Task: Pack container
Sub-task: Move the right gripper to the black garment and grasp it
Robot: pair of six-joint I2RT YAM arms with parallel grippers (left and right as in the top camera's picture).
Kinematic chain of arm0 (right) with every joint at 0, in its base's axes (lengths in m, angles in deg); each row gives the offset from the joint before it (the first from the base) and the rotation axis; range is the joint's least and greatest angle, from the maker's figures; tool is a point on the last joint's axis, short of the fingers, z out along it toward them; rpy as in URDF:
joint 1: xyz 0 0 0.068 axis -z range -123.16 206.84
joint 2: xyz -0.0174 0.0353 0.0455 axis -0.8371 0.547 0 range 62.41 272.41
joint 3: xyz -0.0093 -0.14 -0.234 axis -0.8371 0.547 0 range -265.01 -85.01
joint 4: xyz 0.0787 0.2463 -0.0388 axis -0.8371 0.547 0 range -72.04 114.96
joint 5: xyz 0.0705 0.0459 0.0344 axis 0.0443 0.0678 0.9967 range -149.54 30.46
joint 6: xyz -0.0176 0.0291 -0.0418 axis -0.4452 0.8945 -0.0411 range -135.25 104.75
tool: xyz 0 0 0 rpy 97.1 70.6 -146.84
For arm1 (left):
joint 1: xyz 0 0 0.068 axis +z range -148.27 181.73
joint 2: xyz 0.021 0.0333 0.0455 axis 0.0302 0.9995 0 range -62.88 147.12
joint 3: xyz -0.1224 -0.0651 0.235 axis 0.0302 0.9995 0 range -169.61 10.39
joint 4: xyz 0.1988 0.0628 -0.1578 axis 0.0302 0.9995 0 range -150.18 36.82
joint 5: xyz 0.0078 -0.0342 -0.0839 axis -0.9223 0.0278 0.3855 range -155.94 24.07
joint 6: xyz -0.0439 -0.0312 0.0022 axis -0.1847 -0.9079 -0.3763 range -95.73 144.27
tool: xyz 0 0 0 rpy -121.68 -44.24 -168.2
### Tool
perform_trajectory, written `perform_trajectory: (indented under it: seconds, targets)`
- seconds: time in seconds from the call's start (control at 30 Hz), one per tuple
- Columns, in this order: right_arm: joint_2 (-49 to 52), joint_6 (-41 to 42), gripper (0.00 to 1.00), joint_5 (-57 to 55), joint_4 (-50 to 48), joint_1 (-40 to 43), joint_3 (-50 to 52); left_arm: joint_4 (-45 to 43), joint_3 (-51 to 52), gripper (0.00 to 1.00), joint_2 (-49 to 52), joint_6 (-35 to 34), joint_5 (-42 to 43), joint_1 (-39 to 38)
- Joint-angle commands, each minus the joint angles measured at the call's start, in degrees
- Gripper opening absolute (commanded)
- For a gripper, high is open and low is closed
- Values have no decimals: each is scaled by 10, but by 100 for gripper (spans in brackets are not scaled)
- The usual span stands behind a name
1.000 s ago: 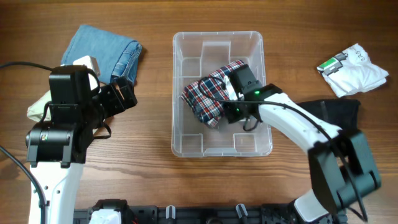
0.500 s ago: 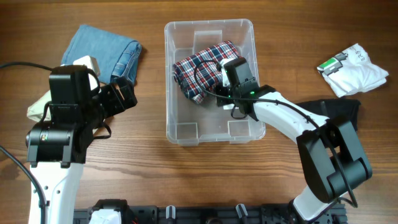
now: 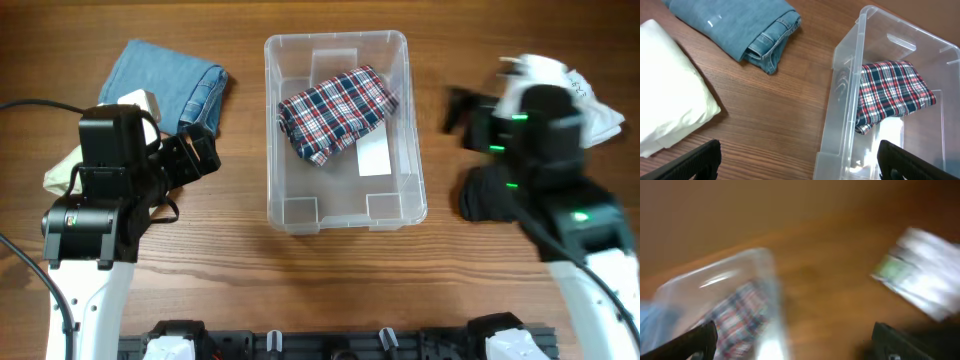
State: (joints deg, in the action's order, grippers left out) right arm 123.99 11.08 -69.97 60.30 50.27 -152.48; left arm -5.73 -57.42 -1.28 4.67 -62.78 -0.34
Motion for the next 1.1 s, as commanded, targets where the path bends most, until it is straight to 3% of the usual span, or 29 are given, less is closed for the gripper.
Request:
perform_trajectory:
  seconds: [0.0, 0.1, 0.23, 0.37, 0.57, 0.63, 0.67, 0.7, 0.77, 0.8, 0.97, 1.07]
  targets:
    - [25, 116, 100, 59, 53, 155, 32, 1, -13, 100, -1, 9, 9, 5]
    - [58, 114, 100, 146, 60, 278, 88, 0, -13, 100, -1, 9, 9, 5]
    - [116, 111, 100, 164, 52, 342, 150, 0, -13, 100, -1, 9, 9, 5]
    - [183, 112, 100, 186, 7, 351, 200, 0, -13, 100, -1, 9, 9, 5]
    - [264, 112, 100, 224, -203, 351, 301, 0, -13, 100, -1, 9, 9, 5]
    - [284, 111, 97, 229, -227, 351, 307, 1, -13, 100, -1, 9, 9, 5]
    - [290, 110, 88, 233, -234, 351, 307, 1, -13, 100, -1, 9, 9, 5]
    - [290, 102, 56, 241, -239, 351, 307, 1, -13, 100, -1, 9, 9, 5]
    - [282, 67, 8, 282, -259, 351, 306, 1, -13, 100, -1, 9, 9, 5]
    - [279, 56, 4, 296, -261, 351, 304, 1, -13, 100, -1, 9, 9, 5]
    - [211, -29, 4, 388, -222, 338, 249, 1, -13, 100, -1, 9, 9, 5]
    - [129, -135, 4, 405, -160, 283, 168, 1, -13, 100, -1, 9, 9, 5]
